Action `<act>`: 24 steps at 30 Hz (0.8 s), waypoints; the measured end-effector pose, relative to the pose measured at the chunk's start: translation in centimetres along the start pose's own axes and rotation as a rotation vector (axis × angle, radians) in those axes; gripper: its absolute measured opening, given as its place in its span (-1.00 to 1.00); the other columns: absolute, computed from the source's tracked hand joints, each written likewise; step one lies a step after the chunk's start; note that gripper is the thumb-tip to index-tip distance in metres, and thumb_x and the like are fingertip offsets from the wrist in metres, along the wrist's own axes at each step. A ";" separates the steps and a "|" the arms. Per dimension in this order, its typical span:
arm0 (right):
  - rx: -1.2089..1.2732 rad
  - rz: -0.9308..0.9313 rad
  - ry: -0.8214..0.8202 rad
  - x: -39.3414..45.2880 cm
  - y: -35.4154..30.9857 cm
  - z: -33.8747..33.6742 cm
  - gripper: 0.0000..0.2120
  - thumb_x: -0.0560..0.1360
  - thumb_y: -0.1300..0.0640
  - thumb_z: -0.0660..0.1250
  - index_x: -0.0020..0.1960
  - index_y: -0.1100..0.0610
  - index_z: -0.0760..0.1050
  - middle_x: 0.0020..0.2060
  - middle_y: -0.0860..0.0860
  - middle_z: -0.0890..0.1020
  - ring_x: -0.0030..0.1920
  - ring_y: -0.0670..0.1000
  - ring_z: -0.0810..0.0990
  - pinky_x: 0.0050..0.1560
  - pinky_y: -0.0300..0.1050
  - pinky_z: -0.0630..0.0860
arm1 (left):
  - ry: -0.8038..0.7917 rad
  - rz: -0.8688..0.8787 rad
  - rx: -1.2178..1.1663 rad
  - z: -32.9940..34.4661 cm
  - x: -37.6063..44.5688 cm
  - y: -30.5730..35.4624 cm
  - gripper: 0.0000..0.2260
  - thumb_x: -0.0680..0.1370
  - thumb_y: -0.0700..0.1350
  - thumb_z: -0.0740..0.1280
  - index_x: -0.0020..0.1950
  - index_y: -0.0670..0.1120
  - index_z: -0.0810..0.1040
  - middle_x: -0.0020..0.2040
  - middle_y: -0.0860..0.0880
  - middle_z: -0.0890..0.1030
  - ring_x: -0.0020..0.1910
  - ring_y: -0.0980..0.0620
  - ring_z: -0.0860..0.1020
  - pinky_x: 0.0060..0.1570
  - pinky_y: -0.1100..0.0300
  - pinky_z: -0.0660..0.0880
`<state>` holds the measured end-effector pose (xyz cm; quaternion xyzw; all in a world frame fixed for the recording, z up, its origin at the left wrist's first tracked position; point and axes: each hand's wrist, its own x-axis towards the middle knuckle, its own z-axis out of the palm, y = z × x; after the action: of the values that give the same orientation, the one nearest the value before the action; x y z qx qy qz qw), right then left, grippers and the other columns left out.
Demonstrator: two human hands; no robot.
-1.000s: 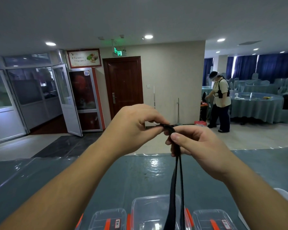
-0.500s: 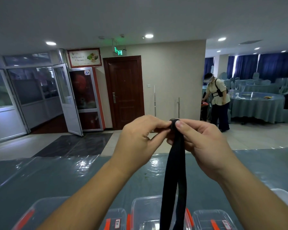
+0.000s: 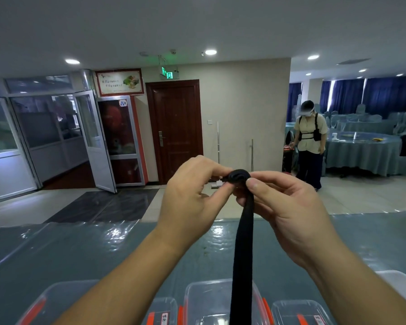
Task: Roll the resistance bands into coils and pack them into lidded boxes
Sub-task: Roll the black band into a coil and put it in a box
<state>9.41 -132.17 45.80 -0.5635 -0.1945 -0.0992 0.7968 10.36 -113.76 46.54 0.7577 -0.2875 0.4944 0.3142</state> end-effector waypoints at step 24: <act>-0.005 -0.073 -0.037 -0.2 0.0 0.7 -0.69 0.36 0.19 0.49 0.09 0.15 0.73 0.00 0.14 0.78 0.08 0.15 0.77 0.15 0.03 0.66 | -0.033 -0.091 -0.125 0.0 -0.9 1.3 -0.81 0.52 -0.19 0.54 0.10 -0.07 0.66 -0.02 0.07 0.65 -0.04 0.05 0.64 -0.07 0.20 0.61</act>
<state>9.04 -131.55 45.91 -0.5596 -0.2294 -0.1180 0.7876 9.13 -114.49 45.98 0.7571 -0.2882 0.4482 0.3781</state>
